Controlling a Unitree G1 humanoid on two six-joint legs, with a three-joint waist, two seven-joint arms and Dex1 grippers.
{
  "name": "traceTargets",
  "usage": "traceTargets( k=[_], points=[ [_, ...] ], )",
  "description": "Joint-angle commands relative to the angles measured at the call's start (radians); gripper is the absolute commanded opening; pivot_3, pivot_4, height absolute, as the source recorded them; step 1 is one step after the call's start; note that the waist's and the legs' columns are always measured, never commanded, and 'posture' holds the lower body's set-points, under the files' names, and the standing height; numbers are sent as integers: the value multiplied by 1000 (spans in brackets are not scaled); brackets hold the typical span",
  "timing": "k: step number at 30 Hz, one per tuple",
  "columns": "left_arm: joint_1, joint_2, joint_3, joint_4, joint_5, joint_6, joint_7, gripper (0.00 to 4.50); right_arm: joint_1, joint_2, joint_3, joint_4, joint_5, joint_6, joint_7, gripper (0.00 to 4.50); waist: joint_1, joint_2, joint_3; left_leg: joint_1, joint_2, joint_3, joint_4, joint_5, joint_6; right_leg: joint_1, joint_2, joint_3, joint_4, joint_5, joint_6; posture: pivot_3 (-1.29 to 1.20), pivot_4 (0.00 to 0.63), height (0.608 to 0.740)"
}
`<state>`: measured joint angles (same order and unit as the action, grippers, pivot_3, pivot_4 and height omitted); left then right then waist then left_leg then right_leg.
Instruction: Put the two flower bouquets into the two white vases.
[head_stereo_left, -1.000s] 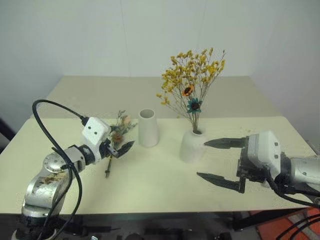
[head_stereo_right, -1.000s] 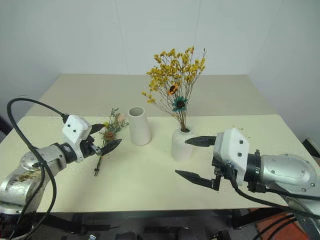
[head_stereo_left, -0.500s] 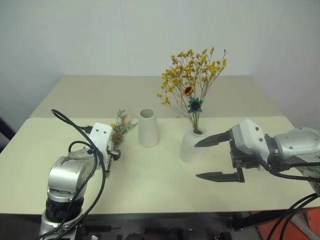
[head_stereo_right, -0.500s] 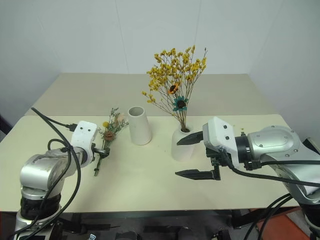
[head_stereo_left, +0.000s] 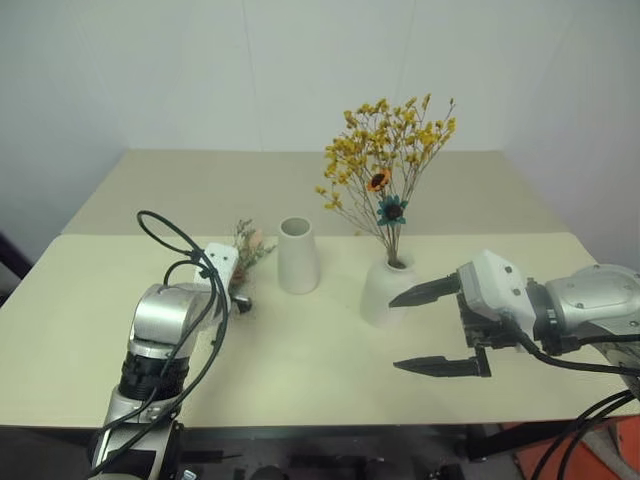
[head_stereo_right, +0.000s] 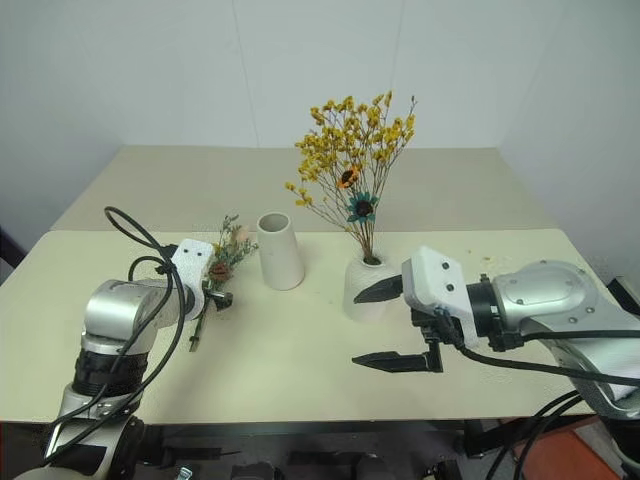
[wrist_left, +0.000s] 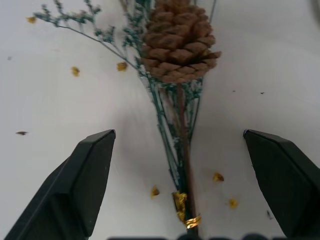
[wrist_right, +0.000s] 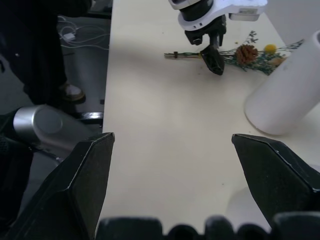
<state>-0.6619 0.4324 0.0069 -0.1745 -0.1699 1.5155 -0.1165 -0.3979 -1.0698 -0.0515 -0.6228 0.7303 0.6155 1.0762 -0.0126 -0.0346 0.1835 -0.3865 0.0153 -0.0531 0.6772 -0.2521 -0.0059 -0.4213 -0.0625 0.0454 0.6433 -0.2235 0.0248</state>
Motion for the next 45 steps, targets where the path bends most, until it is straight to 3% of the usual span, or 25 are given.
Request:
traceTargets(
  k=[1, 11, 12, 24, 29, 33, 36, 39, 45],
  points=[
    [1, 9, -37, 43, 15, -26, -8, 3266, 26, -2, -56, -41, 22, 13, -21, 4500, 0, 0, 0, 1, 0, 0, 0, 0, 0, 1, 0, 0, 0, 0, 0, 0, 150, 740],
    [2, -2, -32, 61, 25, -36, -10, 98, 40, -4, -84, -41, 20, 28, -30, 4500, -6, 0, -1, 3, 0, 1, 0, 0, 0, 2, 0, 1, 2, 0, 0, 0, 150, 740],
    [-1, -6, -24, 64, 22, -34, -13, 20, 41, -4, -85, -41, 19, 27, -30, 4500, -5, 0, -1, 3, 0, 1, 0, 0, 0, 1, 0, 1, 2, 0, 0, 0, 150, 740],
    [-53, 7, -23, 40, 29, -91, -17, 20, 58, 2, -90, -55, 13, 24, -64, 4500, -2, 0, 0, 1, 0, 0, 0, 0, 0, 0, 0, 1, 2, 0, 0, 0, 150, 740],
    [-72, 30, 47, 34, 58, -260, 10, 20, 65, 9, -103, -64, 14, 23, -92, 4500, -1, 0, 0, 0, 0, 0, 0, 0, 0, -1, 0, 1, 1, 0, 0, 0, 150, 740],
    [-105, -4, 167, 26, 27, -387, 16, 20, 77, 18, -116, -75, 16, 26, -123, 4500, 1, 0, 0, 0, 0, 0, 1, 0, 0, 0, 0, 0, 1, 0, 0, 0, 150, 740],
    [-121, -14, 271, 18, -47, -581, -52, 20, 94, 31, -132, -92, 20, 35, -156, 4500, 1, 0, 0, -1, 0, 0, 0, 0, 0, -1, 0, 0, 0, 0, 0, 0, 150, 740],
    [-175, -36, 373, 121, -152, -771, -143, 20, 109, 54, -144, -116, 30, 45, -204, 4500, 3, 0, 0, -1, 0, 0, 1, 0, 0, -1, 0, 0, 0, 0, 0, 0, 150, 740],
    [-337, -85, 438, 417, -291, -1043, -320, 20, 128, 100, -125, -169, 14, 61, -309, 4500, 9, 0, -1, -1, -1, 0, 1, 0, 0, 1, -1, -1, -1, 1, 0, 0, 150, 740]
  ],
)
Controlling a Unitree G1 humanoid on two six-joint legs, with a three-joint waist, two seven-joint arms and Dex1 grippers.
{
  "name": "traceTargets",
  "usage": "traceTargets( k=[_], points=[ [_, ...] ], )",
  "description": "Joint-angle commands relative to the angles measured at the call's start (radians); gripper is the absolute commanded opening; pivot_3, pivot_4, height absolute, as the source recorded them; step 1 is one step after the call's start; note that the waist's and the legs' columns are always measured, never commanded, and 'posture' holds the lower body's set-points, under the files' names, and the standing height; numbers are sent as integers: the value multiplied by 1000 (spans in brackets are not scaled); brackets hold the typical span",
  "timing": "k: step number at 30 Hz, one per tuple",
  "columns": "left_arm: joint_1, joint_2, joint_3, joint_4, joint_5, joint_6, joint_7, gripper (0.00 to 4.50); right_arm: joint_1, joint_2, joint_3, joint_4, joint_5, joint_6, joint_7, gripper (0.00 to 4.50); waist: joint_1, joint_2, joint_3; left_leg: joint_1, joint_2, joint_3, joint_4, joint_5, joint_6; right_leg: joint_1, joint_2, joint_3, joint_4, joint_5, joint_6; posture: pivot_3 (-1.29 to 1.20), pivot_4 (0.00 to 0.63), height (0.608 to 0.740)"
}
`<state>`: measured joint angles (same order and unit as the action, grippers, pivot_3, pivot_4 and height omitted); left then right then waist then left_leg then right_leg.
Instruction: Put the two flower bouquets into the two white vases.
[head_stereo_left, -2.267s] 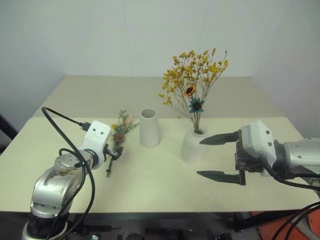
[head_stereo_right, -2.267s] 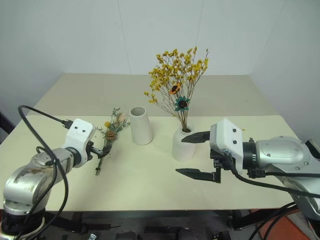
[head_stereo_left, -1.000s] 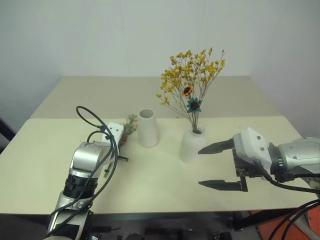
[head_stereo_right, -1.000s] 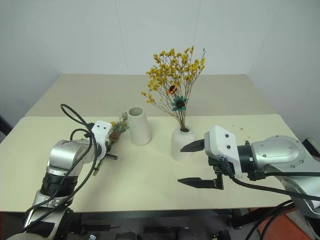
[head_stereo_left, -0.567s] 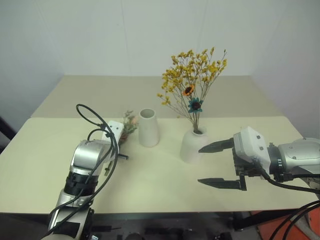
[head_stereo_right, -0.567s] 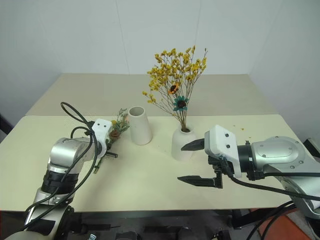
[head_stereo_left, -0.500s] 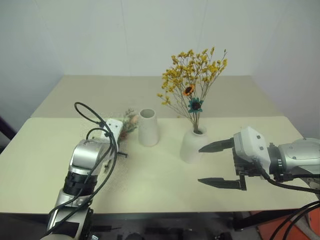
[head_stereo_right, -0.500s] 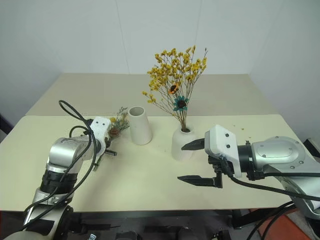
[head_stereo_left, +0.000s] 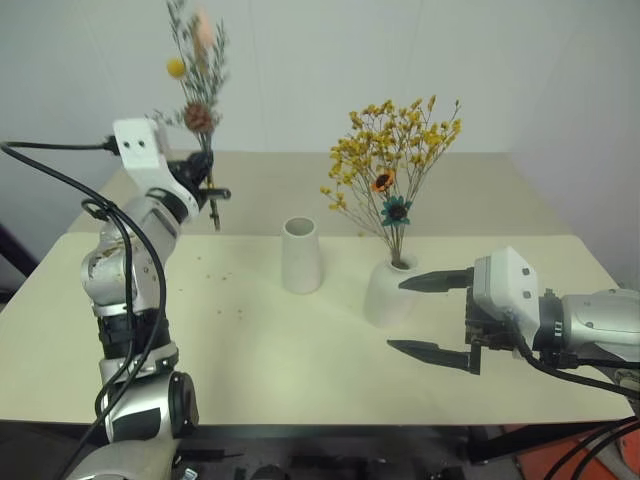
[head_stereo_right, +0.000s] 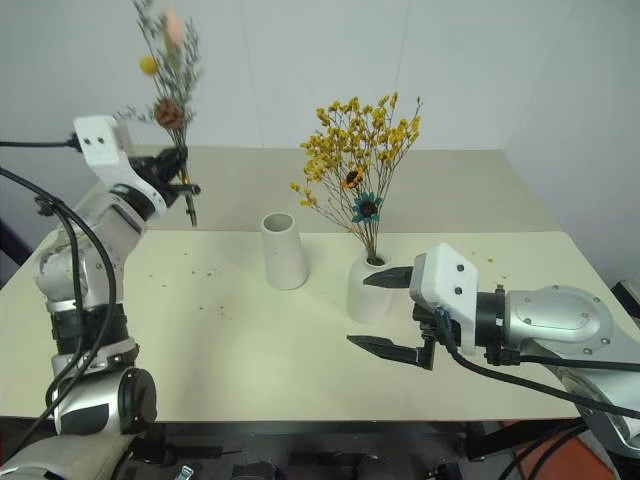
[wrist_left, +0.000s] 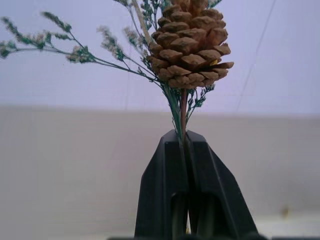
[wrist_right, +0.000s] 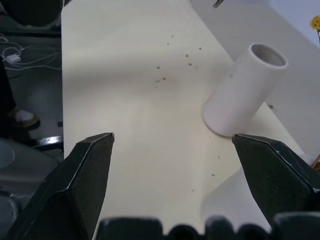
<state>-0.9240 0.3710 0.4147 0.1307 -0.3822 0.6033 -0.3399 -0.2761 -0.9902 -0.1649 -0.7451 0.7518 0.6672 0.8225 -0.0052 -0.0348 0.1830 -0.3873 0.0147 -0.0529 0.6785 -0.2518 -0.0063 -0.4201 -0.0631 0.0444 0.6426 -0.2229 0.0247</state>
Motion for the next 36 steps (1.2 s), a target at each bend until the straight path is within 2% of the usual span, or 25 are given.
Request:
traceTargets(
  k=[1, 9, 15, 18, 22, 28, 36],
  points=[
    [-109, -38, 40, 174, -108, -177, -145, 20, 14, 32, -8, -60, -14, 13, -80, 4500, 3, 0, 0, -1, 0, 0, 0, 0, 0, 0, 0, 0, 0, 0, 0, 0, 150, 740],
    [-277, -85, 32, 607, -205, -445, -593, 20, 77, 93, 4, -128, -46, 37, -212, 4500, -1, 0, 0, -2, 0, 0, 0, 0, 0, -1, 0, -1, -1, 0, 0, 0, 150, 740],
    [-388, -106, 31, 876, -190, -577, -785, 20, 20, 177, 57, -131, -52, 120, -375, 4500, -17, 0, 0, -2, 0, 0, 0, 0, 0, -1, 1, 0, 0, 0, 0, 0, 150, 740],
    [-412, -112, 14, 938, -166, -622, -854, 20, -29, 221, 85, -139, -55, 192, -465, 4500, -18, 0, 0, -2, 0, 0, 0, 0, 0, -2, 1, 0, 0, 0, 0, 0, 150, 740],
    [-429, -95, -7, 986, -131, -672, -912, 20, -46, 251, 106, -165, -63, 235, -518, 4500, -15, 0, 0, -2, 0, 0, 0, 0, 0, -2, 1, 0, 0, 0, 0, 0, 150, 740],
    [-430, -58, 0, 1023, -119, -697, -950, 20, -62, 282, 122, -167, -73, 268, -558, 4500, -16, 0, 0, -2, 0, 0, 0, 0, 0, -2, 1, 0, 0, 0, 0, 0, 150, 740],
    [-368, -57, -14, 1009, -118, -676, -1036, 20, -114, 316, 177, -123, -109, 309, -586, 4500, -13, 0, 0, -2, 0, -1, 0, 0, 0, -2, 1, 0, 0, 0, 0, 0, 150, 740]
  ],
)
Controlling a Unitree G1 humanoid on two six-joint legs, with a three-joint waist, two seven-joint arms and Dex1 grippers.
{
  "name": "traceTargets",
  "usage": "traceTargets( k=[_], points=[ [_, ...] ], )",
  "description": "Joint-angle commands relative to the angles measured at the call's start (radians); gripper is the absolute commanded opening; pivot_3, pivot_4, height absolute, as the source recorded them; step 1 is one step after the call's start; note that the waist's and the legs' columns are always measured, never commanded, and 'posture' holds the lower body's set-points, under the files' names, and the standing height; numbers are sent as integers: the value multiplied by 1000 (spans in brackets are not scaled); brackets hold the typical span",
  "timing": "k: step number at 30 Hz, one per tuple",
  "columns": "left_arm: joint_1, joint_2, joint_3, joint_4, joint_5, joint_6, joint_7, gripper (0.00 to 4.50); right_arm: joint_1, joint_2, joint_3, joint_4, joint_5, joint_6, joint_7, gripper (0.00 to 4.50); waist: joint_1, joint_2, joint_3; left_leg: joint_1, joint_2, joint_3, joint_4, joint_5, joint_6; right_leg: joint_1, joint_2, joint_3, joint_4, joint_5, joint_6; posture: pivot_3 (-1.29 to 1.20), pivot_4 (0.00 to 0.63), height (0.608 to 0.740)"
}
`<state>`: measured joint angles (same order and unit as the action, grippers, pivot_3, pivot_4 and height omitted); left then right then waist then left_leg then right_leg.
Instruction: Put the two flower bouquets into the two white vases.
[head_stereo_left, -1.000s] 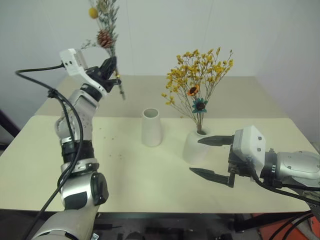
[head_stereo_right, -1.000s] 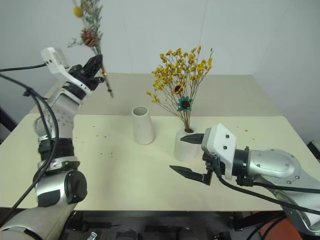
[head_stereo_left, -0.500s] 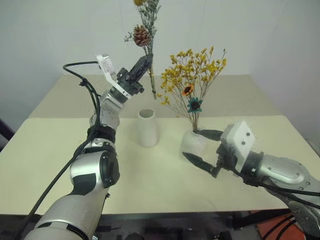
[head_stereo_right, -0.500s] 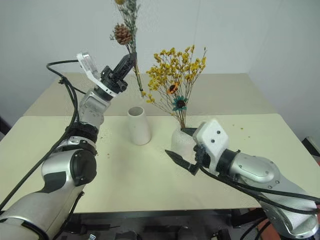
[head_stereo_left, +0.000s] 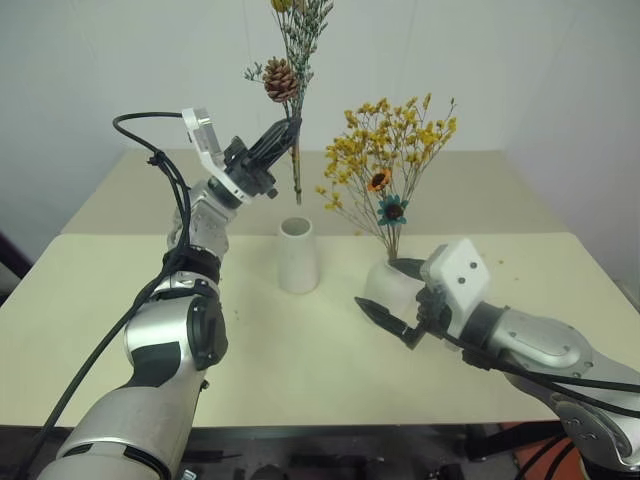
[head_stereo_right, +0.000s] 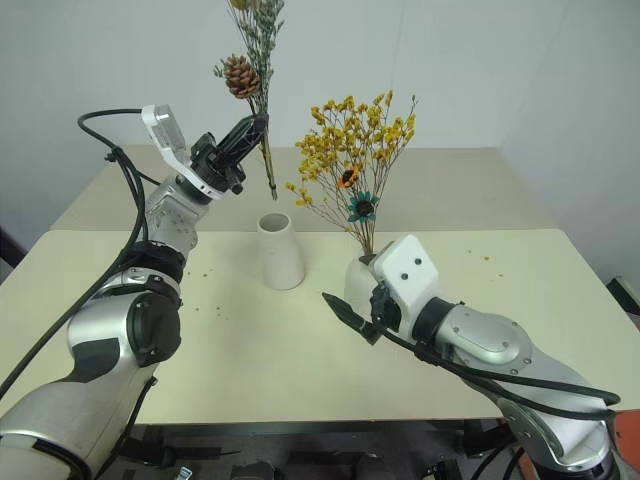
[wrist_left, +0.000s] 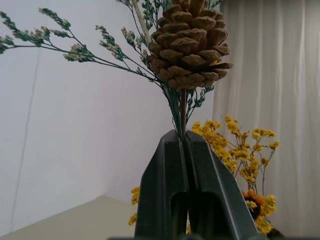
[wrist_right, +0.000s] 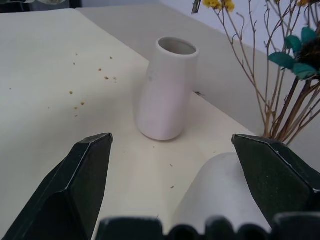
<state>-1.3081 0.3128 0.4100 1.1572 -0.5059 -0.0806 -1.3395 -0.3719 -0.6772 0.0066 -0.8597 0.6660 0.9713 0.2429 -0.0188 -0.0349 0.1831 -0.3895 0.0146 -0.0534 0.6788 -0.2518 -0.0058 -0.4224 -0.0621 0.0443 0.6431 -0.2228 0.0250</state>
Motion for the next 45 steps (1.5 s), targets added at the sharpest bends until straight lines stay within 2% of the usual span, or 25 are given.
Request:
traceTargets(
  k=[1, 6, 14, 23, 27, 37, 39, 45],
  points=[
    [27, -4, -13, -16, 10, 0, -35, 20, -23, 2, 10, -4, -29, 4, -4, 4500, 0, 0, 0, 0, 0, 0, 0, 0, 0, 0, 0, 0, 0, 0, 0, 0, 150, 740],
    [62, -19, -12, -2, 33, -62, 33, 20, -40, -2, 31, -1, -60, 5, 2, 4500, 1, 0, 0, 0, 0, 0, 0, 0, 0, 0, 0, 0, 1, 0, 0, 0, 150, 740],
    [105, -40, -37, -6, 59, -109, 2, 20, -29, -23, 45, -19, -97, -19, 40, 4500, 0, 0, 0, 0, 0, 0, 0, 0, 0, 0, 0, 0, 1, 0, 0, 0, 150, 740],
    [179, -24, -45, -26, 78, -145, -15, 20, -31, 3, 41, -32, -124, -19, 39, 4500, 0, 0, 0, 0, 0, 0, 0, 0, 0, 0, 0, 0, 1, 0, 0, 0, 150, 740],
    [187, -24, -36, -40, 66, -145, -9, 916, -30, 8, 46, -25, -137, -24, 37, 4500, 1, 0, 0, 0, 0, 0, 0, 0, 0, 0, 0, 0, 1, 0, 0, 0, 150, 740],
    [248, 25, -59, -147, 74, -142, -72, 3996, -16, 19, 41, 4, -191, -58, 57, 4500, -5, 0, 0, 0, 0, 0, 0, 0, 0, 0, 0, 0, 1, 0, 0, 0, 150, 740],
    [276, 43, -76, -166, 92, -148, -66, 4489, -9, 24, 33, 10, -201, -63, 57, 4500, -6, 0, 0, 1, 0, 0, 0, 0, 0, 0, 0, 0, 1, 0, 0, 0, 150, 740],
    [347, 100, -57, -238, 56, -98, -29, 4489, 16, 51, 29, 18, -220, -99, 68, 4500, -3, 0, 0, 1, 0, 0, 0, 0, 0, 0, 0, 0, 1, 0, 0, 0, 150, 740]
  ],
)
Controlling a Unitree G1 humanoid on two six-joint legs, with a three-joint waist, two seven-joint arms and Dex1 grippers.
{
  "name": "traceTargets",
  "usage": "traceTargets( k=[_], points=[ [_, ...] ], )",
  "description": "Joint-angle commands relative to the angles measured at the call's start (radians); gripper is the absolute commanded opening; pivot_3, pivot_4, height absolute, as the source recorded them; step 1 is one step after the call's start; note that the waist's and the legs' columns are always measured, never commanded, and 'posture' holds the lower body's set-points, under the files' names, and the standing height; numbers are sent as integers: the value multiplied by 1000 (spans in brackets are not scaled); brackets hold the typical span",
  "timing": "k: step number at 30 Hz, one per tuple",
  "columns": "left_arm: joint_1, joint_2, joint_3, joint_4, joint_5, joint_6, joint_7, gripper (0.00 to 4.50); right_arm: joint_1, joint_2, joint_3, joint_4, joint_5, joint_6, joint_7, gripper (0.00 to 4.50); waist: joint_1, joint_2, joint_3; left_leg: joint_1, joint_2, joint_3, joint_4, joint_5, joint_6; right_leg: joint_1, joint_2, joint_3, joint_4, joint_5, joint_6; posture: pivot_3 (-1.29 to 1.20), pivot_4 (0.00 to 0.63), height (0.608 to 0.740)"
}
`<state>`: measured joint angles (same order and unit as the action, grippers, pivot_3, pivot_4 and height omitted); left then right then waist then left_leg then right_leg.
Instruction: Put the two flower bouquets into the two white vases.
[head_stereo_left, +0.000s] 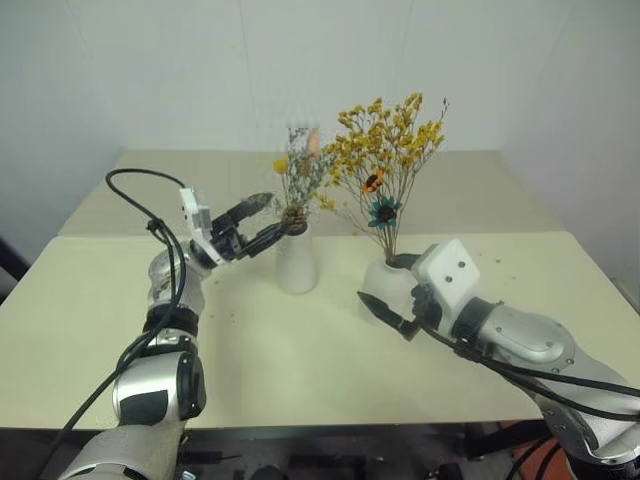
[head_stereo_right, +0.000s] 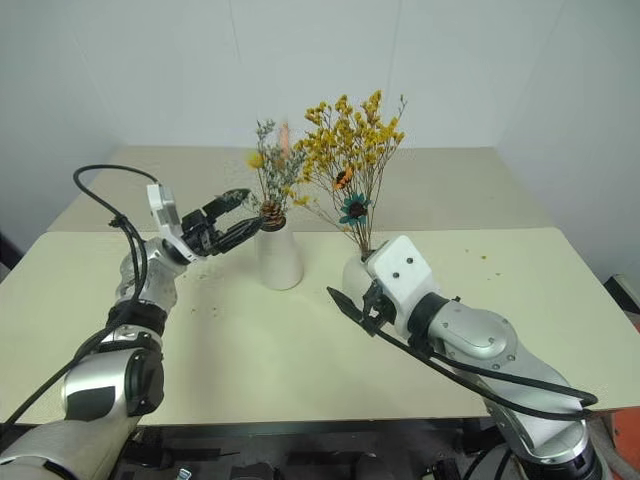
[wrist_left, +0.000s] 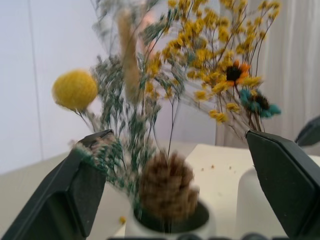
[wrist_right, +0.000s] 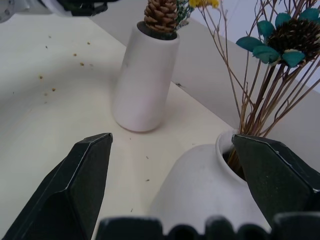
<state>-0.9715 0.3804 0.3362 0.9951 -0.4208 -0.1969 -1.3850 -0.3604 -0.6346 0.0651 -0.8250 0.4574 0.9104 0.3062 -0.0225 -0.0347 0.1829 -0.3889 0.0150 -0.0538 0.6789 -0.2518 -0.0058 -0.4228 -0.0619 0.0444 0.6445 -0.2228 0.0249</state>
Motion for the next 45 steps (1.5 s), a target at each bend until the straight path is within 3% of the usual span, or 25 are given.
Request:
traceTargets(
  k=[1, 8, 16, 20, 24, 35, 45],
  points=[
    [26, 42, 26, -106, -41, 31, 27, 4489, 7, 11, -30, -17, -16, -38, 3, 4500, 1, 0, 0, 0, 0, 0, 0, 0, 0, 0, 0, 0, 0, 0, 0, 0, 150, 740],
    [166, 145, 81, -418, -177, 236, 65, 4489, 76, -21, -142, -51, 20, -26, 50, 4500, 1, 0, 0, 0, 1, 0, 0, 0, 0, 0, 0, 0, 0, 0, 0, 0, 150, 740],
    [394, 347, 85, -723, -209, 379, 48, 4489, 295, -143, -514, -78, 156, -40, 252, 4500, 8, 0, 0, 3, 1, 1, -1, 0, 0, 2, 0, 0, 0, 0, 0, 0, 150, 740],
    [516, 438, 38, -869, -166, 383, 2, 4489, 423, -240, -750, -6, 209, -72, 454, 4500, 10, 0, 0, 4, 2, 1, -1, 0, 0, 3, 0, 0, 0, -1, 0, 0, 150, 740],
    [585, 476, 15, -981, -160, 402, 20, 4489, 529, -312, -894, 80, 188, -128, 609, 4500, 11, 0, 0, 4, 2, 2, -1, 0, 0, 5, 0, 0, -2, -2, 2, 0, 150, 740],
    [598, 453, -3, -1057, -215, 471, 74, 4489, 578, -341, -926, 173, 113, -198, 636, 4500, 6, 0, 0, 4, 3, 4, -1, 0, 0, 4, 1, 2, -2, -5, 7, 0, 150, 740],
    [533, 447, -52, -997, -187, 443, 88, 4489, 612, -303, -953, 145, 120, -192, 607, 4500, 8, 0, 0, 5, 3, 4, -1, 0, 0, 4, 1, 2, -2, -5, 7, 0, 150, 740]
  ],
)
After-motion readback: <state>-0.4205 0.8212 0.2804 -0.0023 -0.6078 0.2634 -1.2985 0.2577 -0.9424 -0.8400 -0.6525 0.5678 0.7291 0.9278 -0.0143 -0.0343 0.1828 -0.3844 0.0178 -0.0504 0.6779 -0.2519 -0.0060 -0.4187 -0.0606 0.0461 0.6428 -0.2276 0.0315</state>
